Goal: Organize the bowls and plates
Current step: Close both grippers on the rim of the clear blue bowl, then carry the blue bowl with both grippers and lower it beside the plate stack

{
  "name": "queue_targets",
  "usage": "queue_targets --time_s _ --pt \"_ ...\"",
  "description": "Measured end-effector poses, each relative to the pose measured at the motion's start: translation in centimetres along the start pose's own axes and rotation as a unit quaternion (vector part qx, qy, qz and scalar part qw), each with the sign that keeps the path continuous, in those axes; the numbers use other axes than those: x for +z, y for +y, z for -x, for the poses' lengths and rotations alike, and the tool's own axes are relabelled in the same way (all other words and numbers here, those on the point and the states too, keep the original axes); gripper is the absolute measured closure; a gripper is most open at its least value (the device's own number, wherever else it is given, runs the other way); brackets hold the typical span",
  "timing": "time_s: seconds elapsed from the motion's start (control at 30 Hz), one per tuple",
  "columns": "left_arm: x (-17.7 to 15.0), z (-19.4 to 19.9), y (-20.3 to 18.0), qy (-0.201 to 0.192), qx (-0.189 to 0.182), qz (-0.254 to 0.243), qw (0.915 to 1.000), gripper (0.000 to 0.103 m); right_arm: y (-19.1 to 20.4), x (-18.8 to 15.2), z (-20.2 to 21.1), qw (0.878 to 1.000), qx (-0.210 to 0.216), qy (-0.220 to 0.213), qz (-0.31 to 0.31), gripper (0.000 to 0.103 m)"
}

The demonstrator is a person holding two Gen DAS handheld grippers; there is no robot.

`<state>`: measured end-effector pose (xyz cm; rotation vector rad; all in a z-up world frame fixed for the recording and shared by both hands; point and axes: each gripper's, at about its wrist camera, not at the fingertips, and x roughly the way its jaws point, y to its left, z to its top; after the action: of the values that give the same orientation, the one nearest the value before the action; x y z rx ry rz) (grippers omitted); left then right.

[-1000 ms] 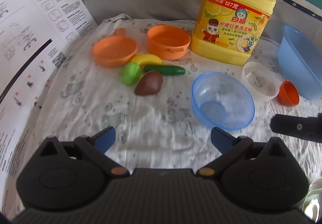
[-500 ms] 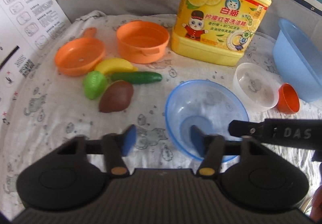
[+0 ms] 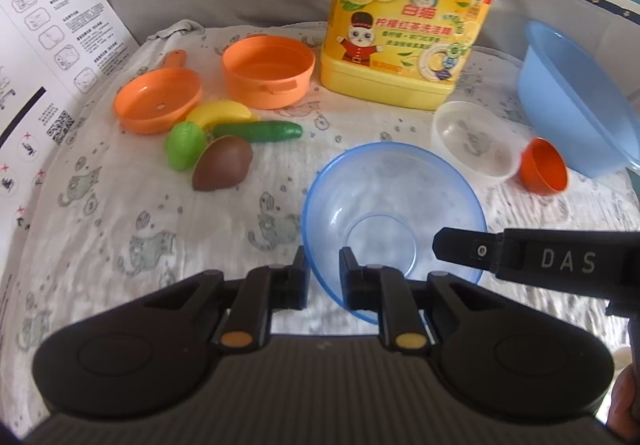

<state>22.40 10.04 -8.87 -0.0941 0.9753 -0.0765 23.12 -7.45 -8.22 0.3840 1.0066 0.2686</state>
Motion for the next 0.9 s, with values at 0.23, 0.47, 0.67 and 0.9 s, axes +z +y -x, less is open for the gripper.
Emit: queue_targets --time_s 0.23,0.47,0.67,0.9 --pt "-2.4 3.6 -1.2 -0.002 -0.004 -0.008 1.0 0.087 0.2 -2.4 3.7 1.0 0.0 -0.004 -0.001 0.088" --pt "-4.8 6.8 -2.7 -0.005 -0.012 -0.017 0.9998 0.084 -0.5 -5.3 7.5 1.0 0.001 -0.01 -0.004 0.088" --pt "-7.0 8.7 -3.8 -0.007 -0.017 -0.026 0.9995 0.082 -0.9 -7.4 9.8 1.0 -0.002 -0.012 -0.006 0.088" --pt "-10.2 9.9 -4.0 0.011 -0.025 -0.033 0.9991 0.081 -1.7 -10.1 11.3 1.0 0.001 -0.006 -0.01 0.088"
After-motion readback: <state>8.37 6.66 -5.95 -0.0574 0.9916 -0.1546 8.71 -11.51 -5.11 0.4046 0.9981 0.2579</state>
